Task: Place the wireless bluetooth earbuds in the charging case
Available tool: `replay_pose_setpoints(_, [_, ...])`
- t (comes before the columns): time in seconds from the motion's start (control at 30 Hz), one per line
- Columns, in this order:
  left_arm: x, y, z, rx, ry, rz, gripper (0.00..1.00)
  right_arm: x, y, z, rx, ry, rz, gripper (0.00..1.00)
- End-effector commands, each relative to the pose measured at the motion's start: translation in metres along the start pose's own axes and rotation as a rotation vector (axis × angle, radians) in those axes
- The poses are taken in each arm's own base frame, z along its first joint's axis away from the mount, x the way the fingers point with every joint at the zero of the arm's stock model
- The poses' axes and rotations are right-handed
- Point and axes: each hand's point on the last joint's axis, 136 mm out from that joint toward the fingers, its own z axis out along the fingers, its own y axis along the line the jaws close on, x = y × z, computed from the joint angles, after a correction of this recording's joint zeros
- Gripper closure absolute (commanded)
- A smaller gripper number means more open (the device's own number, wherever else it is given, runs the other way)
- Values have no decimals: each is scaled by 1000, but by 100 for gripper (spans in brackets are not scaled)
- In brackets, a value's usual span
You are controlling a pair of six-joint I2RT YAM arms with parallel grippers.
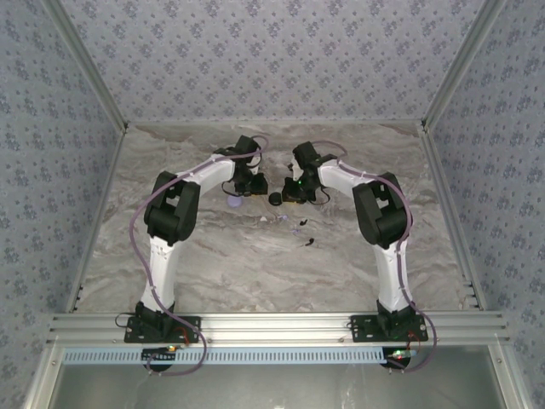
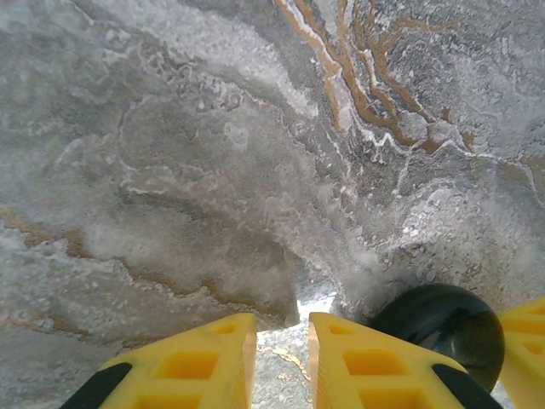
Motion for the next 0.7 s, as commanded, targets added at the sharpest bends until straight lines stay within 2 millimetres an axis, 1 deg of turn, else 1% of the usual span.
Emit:
replay_pose_setpoints(0.0, [27,-11,5,17,78,37,78,3,3,4,6,30,21,86])
replay_pose_setpoints(0.37, [44,-15,0,27,86,38,78,-3,1,5,24,26,17,86])
replay_pose_setpoints(0.53, [46,-10,-2,6,77,30,77,-6,-1,5,34,17,11,85])
replay_pose_setpoints(0.57, [46,-9,-4,-1,73,29,77,-1,-3,4,49,36,19,85])
replay_pose_setpoints(0.67, [44,-5,-10,-32,56,27,76,-2,-8,-2,74,21,20,84])
